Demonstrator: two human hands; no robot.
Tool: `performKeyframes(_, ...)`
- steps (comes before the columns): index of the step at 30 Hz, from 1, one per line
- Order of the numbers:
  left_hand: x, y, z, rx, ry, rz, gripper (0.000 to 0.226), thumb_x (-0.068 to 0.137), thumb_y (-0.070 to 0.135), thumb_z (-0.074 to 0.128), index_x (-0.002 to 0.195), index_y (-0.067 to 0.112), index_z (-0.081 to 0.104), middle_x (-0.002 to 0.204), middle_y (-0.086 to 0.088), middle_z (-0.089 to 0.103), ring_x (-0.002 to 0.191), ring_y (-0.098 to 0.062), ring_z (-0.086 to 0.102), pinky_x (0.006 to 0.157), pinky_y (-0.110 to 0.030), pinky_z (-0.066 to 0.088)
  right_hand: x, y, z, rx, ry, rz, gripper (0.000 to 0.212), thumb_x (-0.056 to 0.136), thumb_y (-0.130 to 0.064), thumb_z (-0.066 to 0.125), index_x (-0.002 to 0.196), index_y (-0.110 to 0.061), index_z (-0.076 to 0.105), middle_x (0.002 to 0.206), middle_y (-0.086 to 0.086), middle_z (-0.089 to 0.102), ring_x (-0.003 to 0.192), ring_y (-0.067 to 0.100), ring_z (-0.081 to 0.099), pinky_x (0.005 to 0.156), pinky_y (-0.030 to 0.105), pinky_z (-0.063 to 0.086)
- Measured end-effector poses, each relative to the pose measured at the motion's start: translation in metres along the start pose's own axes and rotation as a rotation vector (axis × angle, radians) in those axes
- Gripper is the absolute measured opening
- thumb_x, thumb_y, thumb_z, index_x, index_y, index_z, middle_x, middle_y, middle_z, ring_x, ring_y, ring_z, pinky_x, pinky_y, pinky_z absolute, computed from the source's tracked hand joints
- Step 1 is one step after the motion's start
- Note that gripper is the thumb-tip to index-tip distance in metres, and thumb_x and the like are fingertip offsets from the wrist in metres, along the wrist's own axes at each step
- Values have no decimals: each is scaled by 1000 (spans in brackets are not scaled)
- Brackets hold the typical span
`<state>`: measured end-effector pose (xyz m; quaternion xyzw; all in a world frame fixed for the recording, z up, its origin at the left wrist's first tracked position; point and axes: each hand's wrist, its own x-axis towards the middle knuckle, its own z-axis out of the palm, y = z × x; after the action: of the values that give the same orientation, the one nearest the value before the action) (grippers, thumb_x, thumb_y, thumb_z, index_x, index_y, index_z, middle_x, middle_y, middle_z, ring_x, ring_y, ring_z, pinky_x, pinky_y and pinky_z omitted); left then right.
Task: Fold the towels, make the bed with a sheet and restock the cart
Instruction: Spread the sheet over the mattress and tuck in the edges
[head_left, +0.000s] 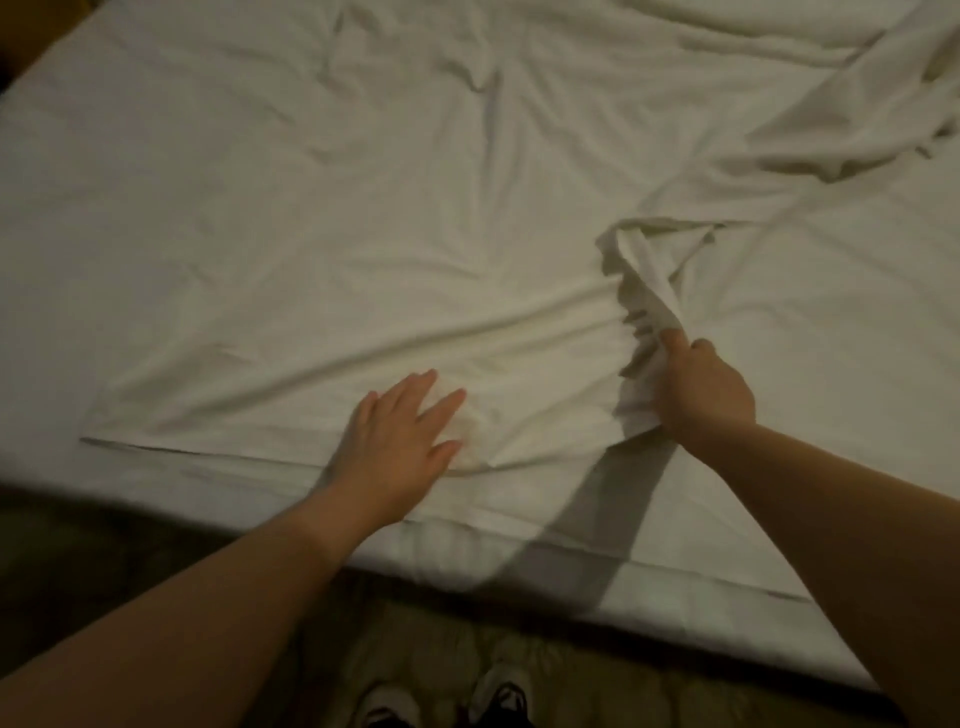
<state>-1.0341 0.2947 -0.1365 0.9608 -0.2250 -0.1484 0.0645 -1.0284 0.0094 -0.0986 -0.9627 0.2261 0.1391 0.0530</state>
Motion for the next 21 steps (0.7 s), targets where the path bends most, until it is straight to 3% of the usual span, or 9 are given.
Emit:
performKeyframes(1, -1, 8, 6, -6, -49, 9, 82, 74, 64, -4, 149, 37, 14, 159, 1, 8, 146, -19, 7, 115, -45, 9, -6, 6, 6, 35, -3, -2, 40, 97, -13, 33, 137, -14, 33, 118, 18, 47, 105, 41, 53, 80, 42, 40)
performKeyframes(3, -3, 16, 14, -2, -79, 10, 89, 68, 71, -5, 150, 38, 5, 159, 3, -1, 146, -17, -4, 115, -47, -1, -16, 18, 16, 149, 8, 13, 39, 96, -11, 33, 135, -11, 35, 120, 20, 51, 107, 42, 53, 82, 42, 40)
performKeyframes(8, -10, 20, 19, 27, -57, 42, 82, 77, 73, 13, 150, 35, 6, 159, 0, 4, 146, -22, 0, 113, -54, 1, -41, 34, 29, 545, 70, 188, 44, 98, -12, 38, 141, -13, 35, 129, 19, 54, 115, 38, 51, 88, 35, 39)
performKeyframes(11, -7, 25, 18, 48, -38, 31, 61, 96, 40, 35, 151, 29, 12, 158, -1, 13, 146, -24, 8, 113, -53, 9, -58, 38, 32, 660, 117, 285, 45, 99, -16, 40, 143, -15, 34, 131, 18, 53, 119, 36, 49, 93, 35, 38)
performKeyframes(13, -3, 24, 14, 59, 23, 58, 54, 93, 15, 42, 146, 17, 34, 151, -7, 34, 140, -28, 29, 109, -52, 24, -67, 42, 34, 686, 136, 328, 46, 99, -16, 38, 145, -16, 32, 130, 17, 53, 118, 36, 49, 94, 36, 38)
performKeyframes(15, 0, 20, 9, 31, 210, 177, 41, 80, 3, 42, 114, 1, 64, 113, -21, 65, 100, -38, 64, 78, -52, 52, -75, 43, 36, 686, 146, 351, 48, 99, -15, 36, 147, -19, 29, 129, 17, 54, 116, 34, 51, 92, 36, 39)
performKeyframes(17, -3, 11, 7, 1, 272, 210, 30, 73, 2, 45, 89, -3, 70, 80, -23, 69, 63, -39, 67, 48, -48, 53, -84, 43, 41, 685, 160, 374, 49, 99, -14, 35, 148, -21, 27, 128, 16, 54, 113, 33, 52, 88, 34, 40)
performKeyframes(21, -16, 2, 9, 8, 215, 282, 26, 67, 0, 56, 87, 2, 71, 75, -19, 70, 53, -34, 66, 39, -40, 50, -104, 44, 56, 675, 205, 431, 49, 99, -15, 35, 147, -24, 25, 116, 15, 59, 98, 30, 56, 77, 33, 39)
